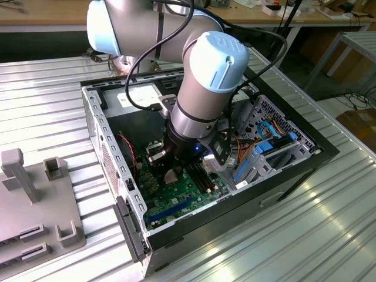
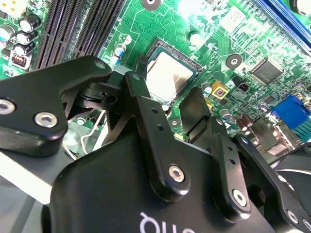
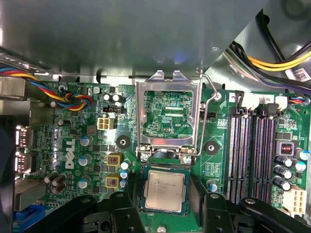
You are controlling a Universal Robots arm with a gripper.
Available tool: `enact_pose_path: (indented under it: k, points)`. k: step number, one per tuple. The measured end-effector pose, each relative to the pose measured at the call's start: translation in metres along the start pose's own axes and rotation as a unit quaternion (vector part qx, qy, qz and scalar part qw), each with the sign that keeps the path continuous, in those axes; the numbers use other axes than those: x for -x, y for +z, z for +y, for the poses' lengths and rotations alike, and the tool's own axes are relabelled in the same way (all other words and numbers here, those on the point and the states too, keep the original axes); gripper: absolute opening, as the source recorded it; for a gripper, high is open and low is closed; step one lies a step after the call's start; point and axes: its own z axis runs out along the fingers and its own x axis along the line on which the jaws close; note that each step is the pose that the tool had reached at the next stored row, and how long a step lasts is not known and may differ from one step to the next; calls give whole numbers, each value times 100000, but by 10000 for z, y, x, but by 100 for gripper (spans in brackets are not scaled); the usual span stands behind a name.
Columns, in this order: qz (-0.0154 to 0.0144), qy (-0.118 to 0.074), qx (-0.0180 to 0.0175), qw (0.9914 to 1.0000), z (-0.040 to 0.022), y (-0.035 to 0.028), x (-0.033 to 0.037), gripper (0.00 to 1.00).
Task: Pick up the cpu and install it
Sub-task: 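Place the cpu into insertion slot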
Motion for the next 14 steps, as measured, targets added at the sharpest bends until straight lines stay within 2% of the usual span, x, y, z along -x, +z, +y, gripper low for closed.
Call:
enact_pose_path:
  k: [3,7,10,14]
  points:
    - [-16,-6,0,100000,0,-20,13,53]
    - [-27,79,-2,100000,0,-20,14,53]
    - [-87,875,59,99996,0,-16,17,53]
    - [-140,988,58,99995,-21,-13,15,53]
